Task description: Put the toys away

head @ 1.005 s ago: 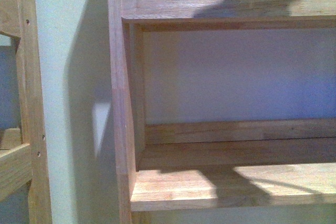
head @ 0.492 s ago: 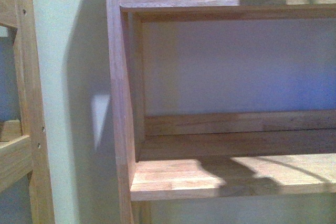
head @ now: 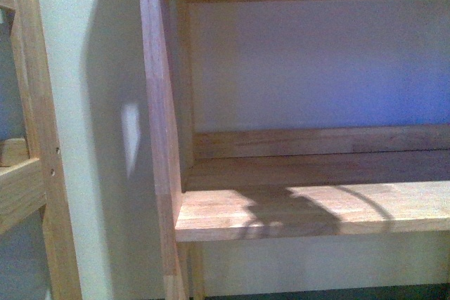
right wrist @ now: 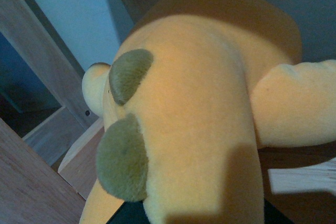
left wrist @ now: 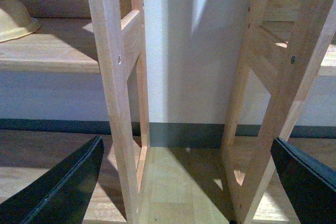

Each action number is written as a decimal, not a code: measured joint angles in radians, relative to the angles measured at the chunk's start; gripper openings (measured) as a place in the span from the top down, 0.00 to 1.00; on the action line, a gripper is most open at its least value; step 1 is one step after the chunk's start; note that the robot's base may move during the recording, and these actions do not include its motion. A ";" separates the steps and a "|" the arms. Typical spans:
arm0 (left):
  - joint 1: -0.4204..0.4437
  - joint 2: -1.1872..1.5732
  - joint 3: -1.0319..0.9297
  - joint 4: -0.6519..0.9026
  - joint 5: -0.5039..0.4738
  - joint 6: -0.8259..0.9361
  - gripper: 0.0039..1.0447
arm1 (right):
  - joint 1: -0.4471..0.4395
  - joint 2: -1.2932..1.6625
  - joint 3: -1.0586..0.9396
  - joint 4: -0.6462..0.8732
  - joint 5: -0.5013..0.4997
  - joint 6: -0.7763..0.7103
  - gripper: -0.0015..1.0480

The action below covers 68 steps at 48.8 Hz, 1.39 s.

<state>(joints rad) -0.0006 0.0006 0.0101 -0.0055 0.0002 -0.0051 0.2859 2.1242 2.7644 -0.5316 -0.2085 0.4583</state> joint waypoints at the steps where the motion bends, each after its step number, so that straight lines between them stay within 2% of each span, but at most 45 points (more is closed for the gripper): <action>1: 0.000 0.000 0.000 0.000 0.000 0.000 0.05 | 0.000 0.010 0.017 -0.006 -0.002 0.002 0.82; 11: 0.000 0.000 0.000 0.000 0.000 0.000 0.05 | -0.006 0.073 0.114 -0.006 -0.034 0.037 0.82; 20: 0.000 0.000 0.000 0.000 0.000 0.000 0.05 | -0.021 0.092 0.124 0.021 -0.072 0.081 0.81; 23: 0.000 0.000 0.000 0.000 0.000 0.000 0.05 | -0.022 0.093 0.124 0.027 -0.081 0.099 0.69; 24: 0.000 0.000 0.000 0.000 0.000 0.000 0.05 | -0.022 0.093 0.124 0.027 -0.081 0.099 0.69; 25: 0.000 0.000 0.000 0.000 0.000 0.000 0.05 | -0.022 0.094 0.124 0.029 -0.084 0.106 0.61; 28: 0.000 0.000 0.000 0.000 0.000 0.000 0.05 | -0.022 0.094 0.125 0.032 -0.084 0.110 0.54; 29: 0.000 0.000 0.000 0.000 0.000 0.000 0.05 | -0.021 0.094 0.125 0.034 -0.084 0.112 0.47; 31: 0.000 0.000 0.000 0.000 0.000 0.000 0.05 | -0.021 0.094 0.126 0.034 -0.080 0.112 0.42; 34: 0.000 0.000 0.000 0.000 0.000 0.000 0.05 | -0.021 0.094 0.126 0.034 -0.079 0.112 0.39; 36: 0.000 0.000 0.000 0.000 0.000 0.000 0.05 | -0.020 0.094 0.126 0.034 -0.075 0.111 0.31; 37: 0.000 0.000 0.000 0.000 0.000 0.000 0.05 | -0.020 0.094 0.126 0.034 -0.075 0.111 0.31; 38: 0.000 0.000 0.000 0.000 0.000 0.000 0.05 | -0.020 0.094 0.126 0.034 -0.072 0.111 0.28; 39: 0.000 0.000 0.000 0.000 0.000 0.000 0.05 | -0.021 0.094 0.126 0.033 -0.069 0.105 0.20; 40: 0.000 0.000 0.000 0.000 0.000 0.000 0.05 | -0.021 0.094 0.126 0.033 -0.069 0.105 0.20; 41: 0.000 0.000 0.000 0.000 0.000 0.000 0.05 | -0.022 0.093 0.126 0.030 -0.065 0.097 0.11; 45: 0.000 0.000 0.000 0.000 0.000 0.000 0.05 | -0.028 0.043 0.038 0.072 -0.064 0.072 0.00; 59: 0.000 0.000 0.000 0.000 0.000 0.000 0.05 | -0.076 -0.264 -0.361 0.214 -0.077 0.029 0.00; 68: 0.000 0.000 0.000 0.000 0.000 0.000 0.05 | -0.093 -0.418 -0.523 0.277 -0.080 0.022 0.00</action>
<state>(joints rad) -0.0002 0.0006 0.0101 -0.0055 0.0002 -0.0048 0.1932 1.7061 2.2410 -0.2550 -0.2890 0.4805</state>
